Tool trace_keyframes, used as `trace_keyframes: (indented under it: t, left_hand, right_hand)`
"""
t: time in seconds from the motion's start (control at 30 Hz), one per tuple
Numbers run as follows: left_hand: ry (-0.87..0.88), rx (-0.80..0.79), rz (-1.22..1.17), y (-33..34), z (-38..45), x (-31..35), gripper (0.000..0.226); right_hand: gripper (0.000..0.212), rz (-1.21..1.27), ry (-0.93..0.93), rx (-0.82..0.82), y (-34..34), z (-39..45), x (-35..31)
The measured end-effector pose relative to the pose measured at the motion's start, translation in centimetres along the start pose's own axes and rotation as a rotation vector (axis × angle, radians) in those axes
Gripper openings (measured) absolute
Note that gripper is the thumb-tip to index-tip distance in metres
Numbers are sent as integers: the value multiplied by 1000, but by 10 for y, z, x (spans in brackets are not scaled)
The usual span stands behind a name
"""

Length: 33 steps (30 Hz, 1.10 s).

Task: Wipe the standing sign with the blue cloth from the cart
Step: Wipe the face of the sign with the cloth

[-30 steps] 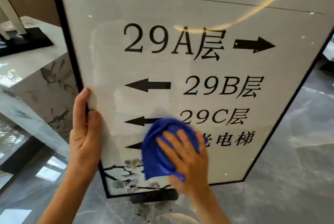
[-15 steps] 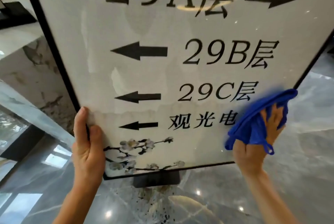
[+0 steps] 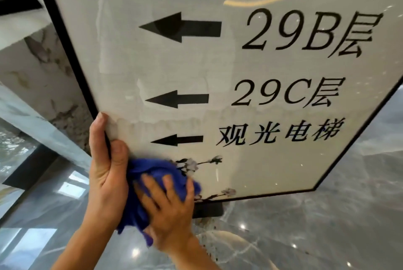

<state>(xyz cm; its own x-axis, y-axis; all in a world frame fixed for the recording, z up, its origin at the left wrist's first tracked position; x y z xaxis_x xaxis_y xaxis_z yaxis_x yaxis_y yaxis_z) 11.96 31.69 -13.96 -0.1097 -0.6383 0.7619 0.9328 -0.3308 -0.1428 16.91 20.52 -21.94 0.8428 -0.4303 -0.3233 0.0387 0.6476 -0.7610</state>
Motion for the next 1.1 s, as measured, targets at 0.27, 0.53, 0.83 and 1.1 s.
trace_keyframes:
  t: [0.27,0.53,0.83,1.1]
  left_hand:
    - [-41,16,-44,-3,-5,-11,39]
    - [-23,118,8,-7,-10,-23,54]
    - [3,132,-55,-11,-11,-30,50]
    - [116,-15,-38,-3,-1,-11,45]
  right_hand:
    - [47,-167,-159,12,-63,11,137]
    - [49,-27,110,166,-129,31,268]
    - [70,462,876,280,-34,-9,195]
    - [65,338,552,109,12,-20,53]
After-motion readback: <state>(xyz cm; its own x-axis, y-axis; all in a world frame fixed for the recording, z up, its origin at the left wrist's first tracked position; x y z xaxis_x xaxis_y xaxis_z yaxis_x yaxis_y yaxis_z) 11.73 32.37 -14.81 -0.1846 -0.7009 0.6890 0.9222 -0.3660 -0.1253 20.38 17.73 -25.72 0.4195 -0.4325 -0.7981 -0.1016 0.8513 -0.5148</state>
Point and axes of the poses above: each hand's wrist, its own z-axis towards the middle knuckle, its own y-axis out of the palm, x = y × z, the point moved 5 cm from there along z, towards the middle knuckle, and after that the axes turned 13 degrees about y, right-handed, at the moved point
